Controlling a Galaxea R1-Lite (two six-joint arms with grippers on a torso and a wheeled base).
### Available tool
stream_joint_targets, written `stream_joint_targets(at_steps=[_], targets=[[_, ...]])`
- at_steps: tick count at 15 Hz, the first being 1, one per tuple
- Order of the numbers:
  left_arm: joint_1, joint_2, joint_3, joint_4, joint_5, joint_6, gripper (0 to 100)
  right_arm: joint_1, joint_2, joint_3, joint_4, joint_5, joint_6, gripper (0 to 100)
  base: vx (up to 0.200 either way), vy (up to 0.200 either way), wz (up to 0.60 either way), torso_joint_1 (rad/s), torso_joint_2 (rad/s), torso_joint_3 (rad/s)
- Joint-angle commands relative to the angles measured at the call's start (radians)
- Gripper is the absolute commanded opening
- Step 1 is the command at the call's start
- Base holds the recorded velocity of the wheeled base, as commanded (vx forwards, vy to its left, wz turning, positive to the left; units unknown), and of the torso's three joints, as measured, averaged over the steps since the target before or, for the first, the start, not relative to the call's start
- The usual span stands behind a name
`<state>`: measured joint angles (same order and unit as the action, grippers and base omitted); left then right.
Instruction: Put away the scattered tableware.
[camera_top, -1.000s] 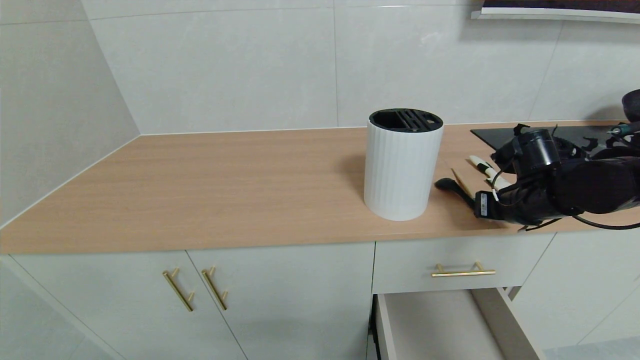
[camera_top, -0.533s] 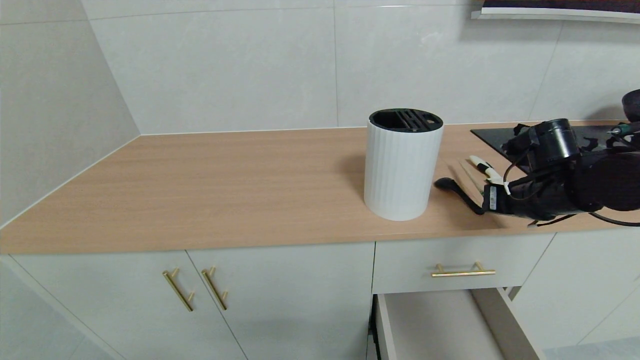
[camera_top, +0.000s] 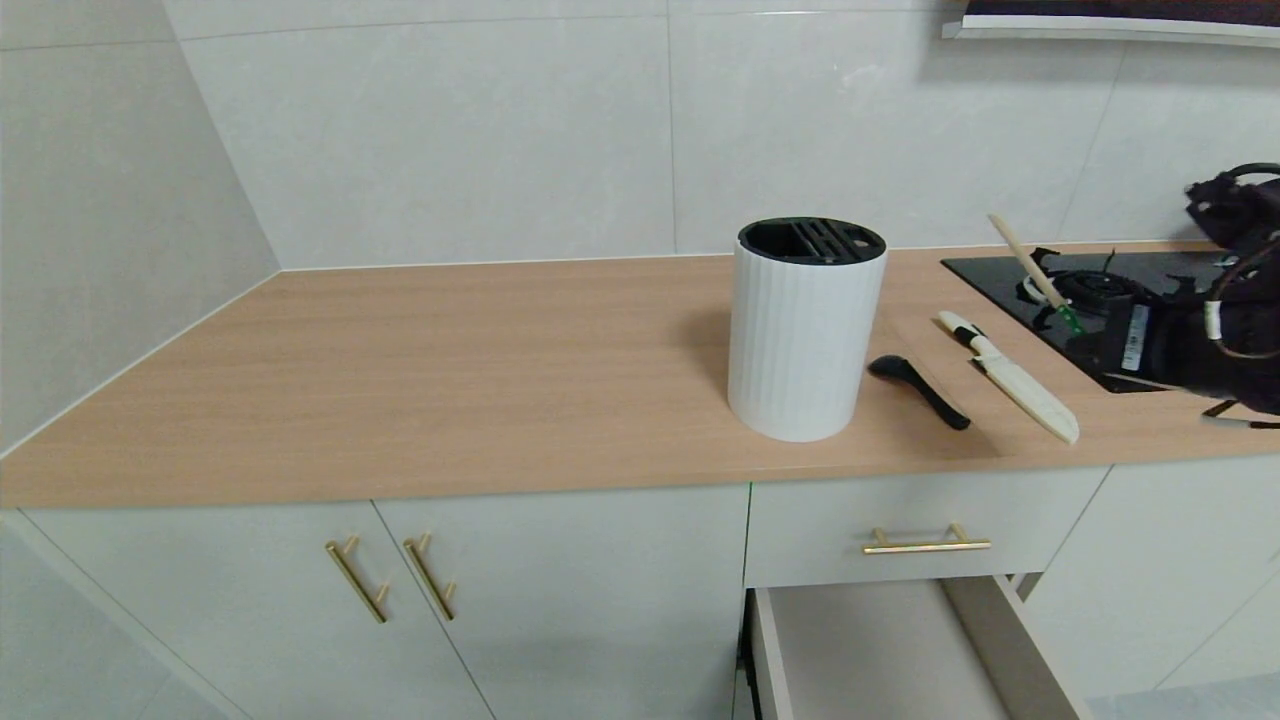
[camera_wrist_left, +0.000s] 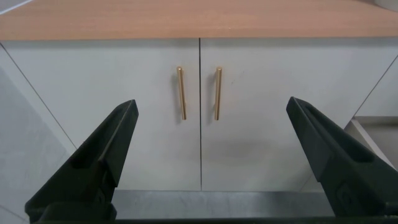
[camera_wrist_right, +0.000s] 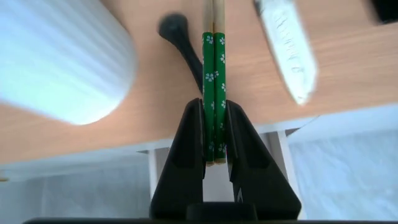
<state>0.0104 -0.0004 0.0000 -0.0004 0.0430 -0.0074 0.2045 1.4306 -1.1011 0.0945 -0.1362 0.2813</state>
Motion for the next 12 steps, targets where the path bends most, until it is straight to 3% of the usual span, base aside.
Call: stream_joint_targets(at_steps=[1,3,7,10,12], targets=[[0.0,0.0,0.0,0.0,0.0,0.0,100,0.003,-0.28,0.093,0.005,0.078,-0.03,0,0.0,0.0,0.0,0.0,0.0,0.0],[0.0,0.0,0.0,-0.001,0.0,0.0,100,0.007,-0.384,0.133,0.044,0.13,-0.031,0,0.0,0.0,0.0,0.0,0.0,0.0],[0.0,0.0,0.0,-0.001,0.0,0.0,100,0.066,-0.449,0.058,0.386,0.29,-0.077,0,0.0,0.0,0.0,0.0,0.0,0.0],[0.0,0.0,0.0,-0.001,0.0,0.0,100,0.181,-0.415,0.015,0.585,0.3,-0.102,0,0.0,0.0,0.0,0.0,0.0,0.0],[0.0,0.0,0.0,-0.001,0.0,0.0,100,0.199,-0.357,0.027,0.62,0.294,-0.105,0,0.0,0.0,0.0,0.0,0.0,0.0]])
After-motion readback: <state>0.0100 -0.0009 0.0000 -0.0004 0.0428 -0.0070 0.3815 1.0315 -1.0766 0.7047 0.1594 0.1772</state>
